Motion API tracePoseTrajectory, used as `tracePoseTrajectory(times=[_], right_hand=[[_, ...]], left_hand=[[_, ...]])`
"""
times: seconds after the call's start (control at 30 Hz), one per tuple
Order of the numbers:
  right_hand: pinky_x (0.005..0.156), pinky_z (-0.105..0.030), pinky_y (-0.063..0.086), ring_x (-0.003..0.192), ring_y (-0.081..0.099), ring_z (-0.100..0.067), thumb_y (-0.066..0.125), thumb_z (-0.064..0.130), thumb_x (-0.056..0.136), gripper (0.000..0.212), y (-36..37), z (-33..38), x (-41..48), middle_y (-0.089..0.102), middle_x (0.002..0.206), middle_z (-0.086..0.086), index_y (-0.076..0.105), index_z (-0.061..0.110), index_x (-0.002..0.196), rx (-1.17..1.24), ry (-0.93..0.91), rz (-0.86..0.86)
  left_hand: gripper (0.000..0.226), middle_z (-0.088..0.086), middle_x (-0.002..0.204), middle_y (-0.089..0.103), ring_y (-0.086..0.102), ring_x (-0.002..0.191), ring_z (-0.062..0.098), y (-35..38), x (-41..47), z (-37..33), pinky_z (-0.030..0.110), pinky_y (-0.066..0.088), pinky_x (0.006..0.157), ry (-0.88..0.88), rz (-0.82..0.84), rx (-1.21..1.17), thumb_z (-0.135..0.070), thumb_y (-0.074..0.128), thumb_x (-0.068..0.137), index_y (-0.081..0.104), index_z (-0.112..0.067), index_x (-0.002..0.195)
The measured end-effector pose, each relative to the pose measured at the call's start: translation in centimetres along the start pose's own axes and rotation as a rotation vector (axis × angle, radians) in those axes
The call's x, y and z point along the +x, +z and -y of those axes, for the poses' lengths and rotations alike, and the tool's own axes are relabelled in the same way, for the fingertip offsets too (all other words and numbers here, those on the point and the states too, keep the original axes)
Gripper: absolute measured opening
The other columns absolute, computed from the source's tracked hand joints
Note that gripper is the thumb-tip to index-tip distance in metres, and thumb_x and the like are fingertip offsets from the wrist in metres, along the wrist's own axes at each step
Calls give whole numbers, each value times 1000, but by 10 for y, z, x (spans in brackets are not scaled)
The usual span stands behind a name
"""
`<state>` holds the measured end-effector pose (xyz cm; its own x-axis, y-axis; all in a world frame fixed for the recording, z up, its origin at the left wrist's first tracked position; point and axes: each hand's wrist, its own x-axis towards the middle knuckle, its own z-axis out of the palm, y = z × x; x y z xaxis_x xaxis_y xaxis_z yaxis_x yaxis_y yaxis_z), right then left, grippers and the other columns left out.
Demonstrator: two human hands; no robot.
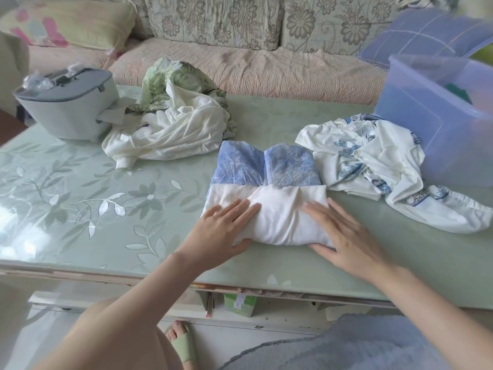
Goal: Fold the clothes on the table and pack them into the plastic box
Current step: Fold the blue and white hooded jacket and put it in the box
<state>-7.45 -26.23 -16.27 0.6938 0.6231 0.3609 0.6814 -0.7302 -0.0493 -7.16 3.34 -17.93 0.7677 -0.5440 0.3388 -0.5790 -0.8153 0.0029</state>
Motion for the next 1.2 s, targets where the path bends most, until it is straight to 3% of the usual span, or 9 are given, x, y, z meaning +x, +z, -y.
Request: tracePoseTrajectory(times=[0.13, 0.33, 0.5, 0.6, 0.67, 0.77, 0.97, 1.13, 1.2], right_hand=[[107, -32, 37, 117, 60, -20, 49, 11, 89, 39, 0, -3, 0, 60, 129, -10, 59, 3, 126, -54, -113, -99], [97, -23, 38, 104, 65, -28, 40, 17, 87, 38, -10, 0, 1, 70, 111, 3, 64, 13, 115, -39, -18, -98], [113, -28, 27, 118, 53, -14, 48, 25, 84, 42, -7, -9, -3, 63, 125, 6, 62, 18, 123, 19, 4, 4], [118, -31, 16, 140, 28, -14, 56, 27, 70, 68, -6, -19, -2, 38, 149, 7, 43, 25, 138, 87, 19, 109], [119, -33, 12, 144, 22, -13, 64, 18, 65, 77, -4, -23, 3, 31, 153, 6, 40, 24, 138, 148, 22, 116], [118, -38, 17, 138, 35, -8, 71, 10, 66, 76, 0, -31, 8, 42, 147, 3, 44, 19, 136, 201, 47, 70], [115, -35, 21, 130, 43, -6, 55, 35, 72, 65, 5, -45, 18, 49, 141, 7, 41, 26, 135, 198, 63, 91], [116, -40, 20, 121, 51, -2, 55, 21, 84, 40, 23, -58, 21, 59, 126, 12, 54, 27, 123, 317, 167, -50], [111, -40, 27, 118, 51, -8, 61, 10, 88, 32, 23, -48, 35, 60, 110, 3, 56, 19, 118, 534, 396, -154]], left_hand=[[48, 3, 121, 66, 64, 109, 19, -3, 4, 7, 32, 57, 77, 64, -120, -36, -39, 38, 93, 63, -10, 123], [57, -4, 99, 72, 68, 94, 11, -17, -1, -2, 29, 57, 62, 29, -181, -44, -48, 25, 100, 71, -14, 97], [70, 1, 134, 57, 54, 123, 18, -9, -16, 7, 37, 46, 98, -120, 8, 42, -63, 38, 83, 57, -14, 131], [71, -3, 133, 56, 52, 124, 15, -12, -16, 21, 50, 25, 113, -66, 61, 17, -47, 48, 70, 51, -20, 136], [79, -7, 137, 50, 47, 128, 12, -13, -16, 31, 54, 15, 115, -61, 104, -51, -35, 53, 64, 42, -26, 142], [72, -6, 133, 51, 47, 125, 10, -13, -13, 48, 49, 16, 116, -60, 63, -230, -32, 53, 68, 44, -26, 140], [79, -12, 154, 24, 16, 142, -3, -9, -11, 68, 34, 4, 118, 37, 180, -310, -39, 41, 73, 19, -30, 149], [61, -16, 142, 46, 31, 134, -7, 3, 1, 88, 30, 5, 118, -49, 109, -424, -34, 57, 79, 46, -30, 138], [39, -9, 127, 61, 45, 125, -6, 12, 9, 84, 27, 17, 114, -201, -37, -497, -35, 52, 85, 63, -24, 121]])
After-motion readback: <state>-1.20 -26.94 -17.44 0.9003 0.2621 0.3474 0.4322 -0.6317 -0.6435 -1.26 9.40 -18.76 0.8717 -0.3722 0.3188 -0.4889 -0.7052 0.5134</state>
